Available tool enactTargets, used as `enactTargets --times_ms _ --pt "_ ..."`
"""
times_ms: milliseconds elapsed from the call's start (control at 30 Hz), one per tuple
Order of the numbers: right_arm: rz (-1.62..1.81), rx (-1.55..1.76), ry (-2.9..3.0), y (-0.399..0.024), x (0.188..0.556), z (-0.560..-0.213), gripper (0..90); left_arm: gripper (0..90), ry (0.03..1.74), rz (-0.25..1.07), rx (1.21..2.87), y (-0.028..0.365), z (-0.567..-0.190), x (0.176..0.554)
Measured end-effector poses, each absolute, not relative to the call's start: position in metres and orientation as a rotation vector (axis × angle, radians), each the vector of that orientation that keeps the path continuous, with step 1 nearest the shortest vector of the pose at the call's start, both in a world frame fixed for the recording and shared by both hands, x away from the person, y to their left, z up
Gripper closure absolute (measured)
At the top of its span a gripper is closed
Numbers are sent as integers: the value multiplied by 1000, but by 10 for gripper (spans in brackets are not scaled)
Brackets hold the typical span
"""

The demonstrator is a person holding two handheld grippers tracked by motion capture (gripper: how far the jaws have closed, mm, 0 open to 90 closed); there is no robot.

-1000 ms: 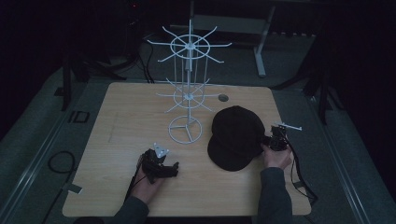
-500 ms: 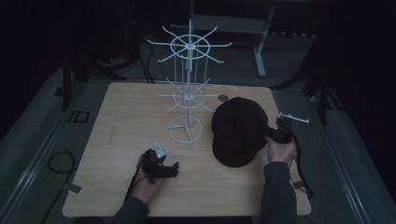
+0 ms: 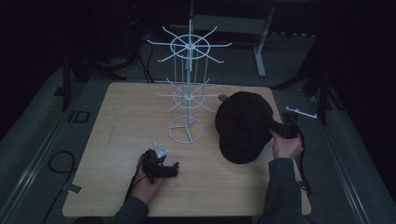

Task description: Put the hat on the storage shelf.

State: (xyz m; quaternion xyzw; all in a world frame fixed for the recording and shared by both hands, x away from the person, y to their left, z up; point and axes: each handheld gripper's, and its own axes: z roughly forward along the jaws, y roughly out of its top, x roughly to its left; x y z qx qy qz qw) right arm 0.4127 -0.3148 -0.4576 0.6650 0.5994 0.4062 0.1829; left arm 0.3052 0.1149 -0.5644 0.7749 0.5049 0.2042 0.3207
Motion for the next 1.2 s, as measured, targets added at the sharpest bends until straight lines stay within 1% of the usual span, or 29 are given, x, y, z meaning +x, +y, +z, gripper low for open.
enactTargets --times_ms 767,1200 --pt "1247 1759 1669 -333 412 -420 811 89 1327 535 2036 115 -564 305" --pt "1319 1673 1678 -341 412 -385 810 89 1323 538 2039 115 -564 305"
